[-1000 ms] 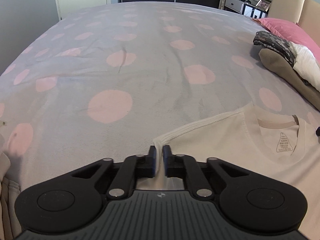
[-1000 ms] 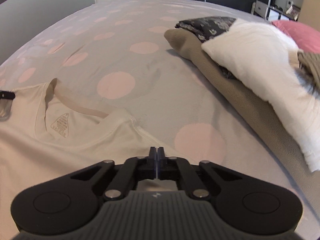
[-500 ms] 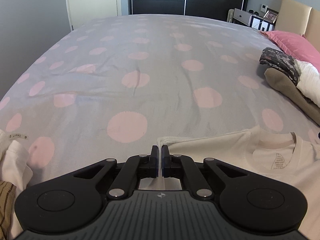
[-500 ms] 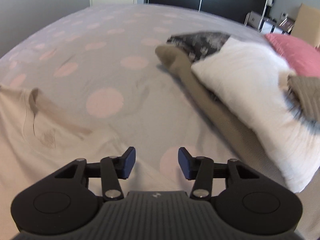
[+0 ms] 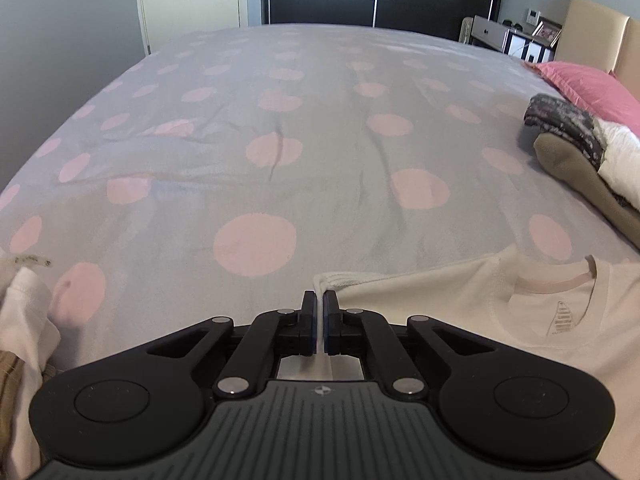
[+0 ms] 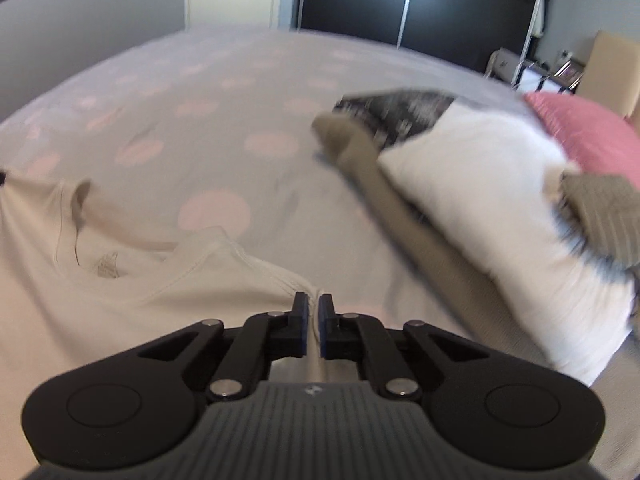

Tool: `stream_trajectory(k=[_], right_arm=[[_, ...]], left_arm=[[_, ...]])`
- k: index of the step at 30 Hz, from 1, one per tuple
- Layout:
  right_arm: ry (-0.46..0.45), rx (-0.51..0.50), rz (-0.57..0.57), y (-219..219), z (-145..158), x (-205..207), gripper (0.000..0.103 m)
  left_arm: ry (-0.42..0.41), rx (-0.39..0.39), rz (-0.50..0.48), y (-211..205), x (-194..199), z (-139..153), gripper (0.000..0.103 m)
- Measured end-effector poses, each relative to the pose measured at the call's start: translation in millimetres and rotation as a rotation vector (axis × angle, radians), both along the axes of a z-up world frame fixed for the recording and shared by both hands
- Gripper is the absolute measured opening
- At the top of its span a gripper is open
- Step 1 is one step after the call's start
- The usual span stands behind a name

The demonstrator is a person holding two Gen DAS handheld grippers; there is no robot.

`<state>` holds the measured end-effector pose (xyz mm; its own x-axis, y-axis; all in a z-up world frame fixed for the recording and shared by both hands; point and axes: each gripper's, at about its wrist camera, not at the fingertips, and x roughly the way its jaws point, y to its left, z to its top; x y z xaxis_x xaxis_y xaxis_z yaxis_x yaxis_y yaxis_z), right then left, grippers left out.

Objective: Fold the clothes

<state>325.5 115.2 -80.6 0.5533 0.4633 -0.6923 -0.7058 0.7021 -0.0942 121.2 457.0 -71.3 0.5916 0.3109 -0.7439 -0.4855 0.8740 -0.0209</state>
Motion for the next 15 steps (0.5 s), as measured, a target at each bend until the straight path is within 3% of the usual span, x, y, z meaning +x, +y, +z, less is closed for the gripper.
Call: stream_trajectory(k=[2,5,15], right_arm=[[-0.033,0.045,-0.023,1.6,16.8,2.7,0.005],[-0.065,0.027,-0.014,15.8,17.8,2.3,0.005],[-0.005,-0.081,-0.028,50.0,-38.1,14.3,0.006]], left_arm=[[-0.053,0.023,0.016,-0.4,-5.4,12.0,0.001],[-0.089,0.051,0.055,3.4,-6.1,20.4,0.001],[0.054,0.061,0.066,18.4,18.7,-27.2,0.002]])
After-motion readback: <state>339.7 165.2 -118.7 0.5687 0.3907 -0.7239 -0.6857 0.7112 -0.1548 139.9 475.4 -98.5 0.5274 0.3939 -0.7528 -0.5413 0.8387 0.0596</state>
